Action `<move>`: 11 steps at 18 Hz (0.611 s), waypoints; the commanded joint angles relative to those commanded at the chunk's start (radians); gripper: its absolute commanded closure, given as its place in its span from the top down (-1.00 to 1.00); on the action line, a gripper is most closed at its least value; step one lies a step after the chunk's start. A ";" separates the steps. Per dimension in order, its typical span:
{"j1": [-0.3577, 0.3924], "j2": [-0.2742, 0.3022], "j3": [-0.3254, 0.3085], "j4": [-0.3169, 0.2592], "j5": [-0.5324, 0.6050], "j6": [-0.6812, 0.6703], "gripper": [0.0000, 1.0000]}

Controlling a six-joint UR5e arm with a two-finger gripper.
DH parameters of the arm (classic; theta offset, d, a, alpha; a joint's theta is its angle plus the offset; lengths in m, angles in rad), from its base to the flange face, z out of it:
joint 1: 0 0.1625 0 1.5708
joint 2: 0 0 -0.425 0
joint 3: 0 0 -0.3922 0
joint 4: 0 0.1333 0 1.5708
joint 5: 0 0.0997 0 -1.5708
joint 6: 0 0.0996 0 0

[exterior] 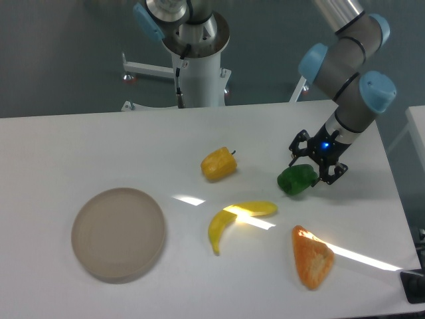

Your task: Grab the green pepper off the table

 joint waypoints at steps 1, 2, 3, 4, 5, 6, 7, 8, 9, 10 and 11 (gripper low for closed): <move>0.000 0.000 0.005 0.000 0.002 -0.008 -0.27; -0.002 -0.002 0.008 -0.002 0.003 -0.011 -0.29; -0.002 0.000 0.012 -0.002 0.005 -0.012 -0.33; -0.002 0.000 0.018 -0.002 0.006 -0.014 -0.35; -0.003 0.002 0.026 -0.003 0.006 -0.014 -0.35; -0.008 0.002 0.035 -0.006 0.006 -0.014 -0.35; -0.014 0.000 0.050 -0.009 0.009 -0.015 -0.36; -0.018 -0.003 0.078 -0.014 0.017 -0.015 -0.36; -0.040 -0.009 0.112 -0.020 0.031 -0.015 -0.36; -0.069 -0.017 0.142 -0.021 0.058 -0.015 -0.36; -0.096 -0.027 0.179 -0.023 0.095 -0.017 -0.36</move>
